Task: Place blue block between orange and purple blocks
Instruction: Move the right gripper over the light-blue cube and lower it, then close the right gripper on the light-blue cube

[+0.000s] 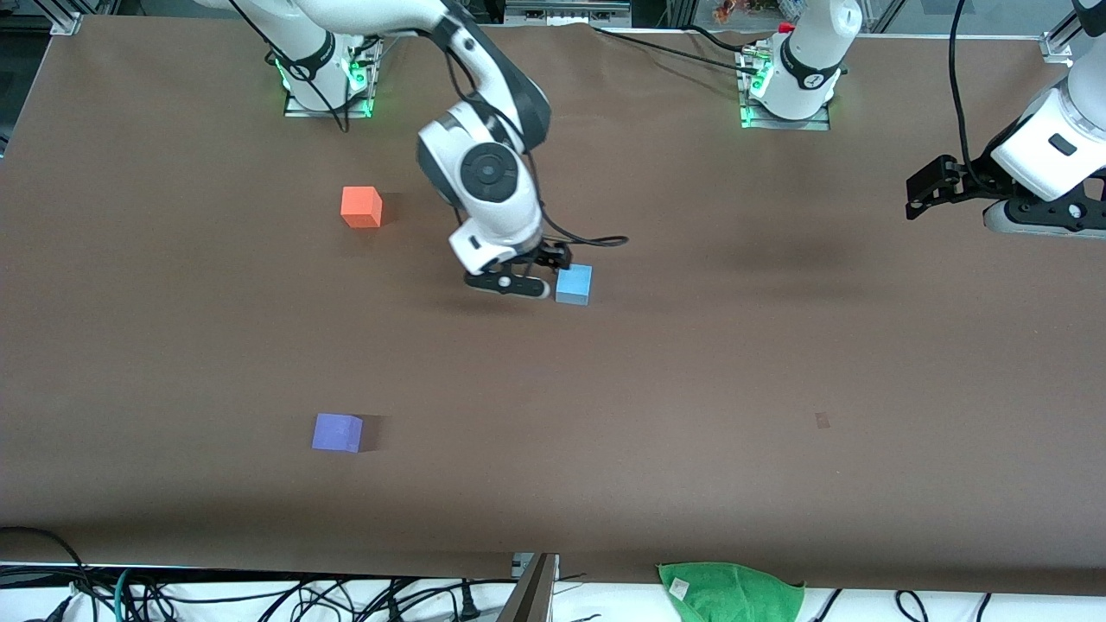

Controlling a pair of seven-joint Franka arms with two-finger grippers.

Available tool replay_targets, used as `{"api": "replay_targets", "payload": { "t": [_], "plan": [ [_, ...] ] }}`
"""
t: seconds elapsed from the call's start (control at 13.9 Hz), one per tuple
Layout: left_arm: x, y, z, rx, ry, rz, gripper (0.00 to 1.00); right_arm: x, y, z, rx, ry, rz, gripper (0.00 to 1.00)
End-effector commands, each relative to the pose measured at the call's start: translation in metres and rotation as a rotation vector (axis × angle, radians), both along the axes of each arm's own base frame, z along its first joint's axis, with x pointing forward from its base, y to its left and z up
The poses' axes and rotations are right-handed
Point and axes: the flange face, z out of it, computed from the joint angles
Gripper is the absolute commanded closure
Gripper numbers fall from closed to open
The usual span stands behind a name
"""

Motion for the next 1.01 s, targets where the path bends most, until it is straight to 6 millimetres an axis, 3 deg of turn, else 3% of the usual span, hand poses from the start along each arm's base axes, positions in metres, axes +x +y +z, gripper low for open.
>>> {"api": "replay_targets", "payload": {
  "t": [0.0, 0.22, 0.51, 0.72, 0.94],
  "plan": [
    [-0.004, 0.0, 0.003, 0.001, -0.01, -0.014, 0.0, 0.007, 0.042, -0.024, 0.041, -0.035, -0.069, 0.0],
    [-0.001, 0.0, 0.003, 0.001, -0.01, -0.014, 0.0, -0.01, 0.076, -0.048, 0.029, -0.044, -0.113, 0.0],
    [0.0, 0.002, 0.003, 0.001, -0.01, -0.011, 0.0, -0.017, 0.082, -0.065, -0.014, -0.12, -0.037, 0.0],
    [-0.001, 0.004, 0.004, 0.001, -0.009, -0.006, 0.0, -0.011, 0.073, -0.059, -0.049, -0.105, -0.029, 0.0],
    [-0.001, 0.005, 0.004, 0.001, -0.009, -0.004, 0.0, -0.004, 0.072, -0.03, -0.103, -0.069, -0.03, 0.0]
  ]
}}
